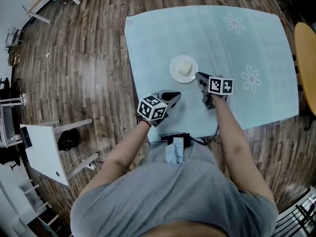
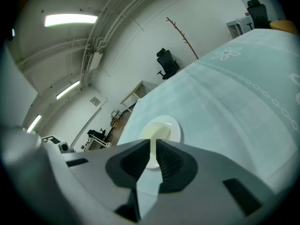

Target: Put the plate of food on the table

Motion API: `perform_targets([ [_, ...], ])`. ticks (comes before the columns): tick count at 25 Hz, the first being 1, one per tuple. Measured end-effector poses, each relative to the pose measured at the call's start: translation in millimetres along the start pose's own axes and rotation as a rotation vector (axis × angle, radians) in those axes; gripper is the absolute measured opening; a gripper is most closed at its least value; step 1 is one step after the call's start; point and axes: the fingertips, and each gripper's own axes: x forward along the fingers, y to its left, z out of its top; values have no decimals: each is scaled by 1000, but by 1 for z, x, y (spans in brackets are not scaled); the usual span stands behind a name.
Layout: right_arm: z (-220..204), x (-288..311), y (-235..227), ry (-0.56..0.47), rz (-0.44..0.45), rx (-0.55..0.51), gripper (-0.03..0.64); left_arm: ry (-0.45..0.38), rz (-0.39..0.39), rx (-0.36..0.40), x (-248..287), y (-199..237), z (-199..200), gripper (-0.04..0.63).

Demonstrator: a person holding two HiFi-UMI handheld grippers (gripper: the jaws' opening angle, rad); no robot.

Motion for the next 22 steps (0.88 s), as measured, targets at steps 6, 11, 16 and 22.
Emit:
perform_targets([
  [6, -15, -28, 34, -52, 61, -161, 38, 6, 5, 40, -6, -8, -4, 20],
  [11, -32, -48, 60, -75, 92, -245, 38, -4, 4, 71, -17, -14, -7, 20],
  [16, -49, -72, 93, -118, 136, -277, 38, -21, -2, 81, -32, -26, -12, 20],
  [22, -70, -98, 128, -159, 172, -329, 38, -59, -6, 106, -51, -47, -18, 20],
])
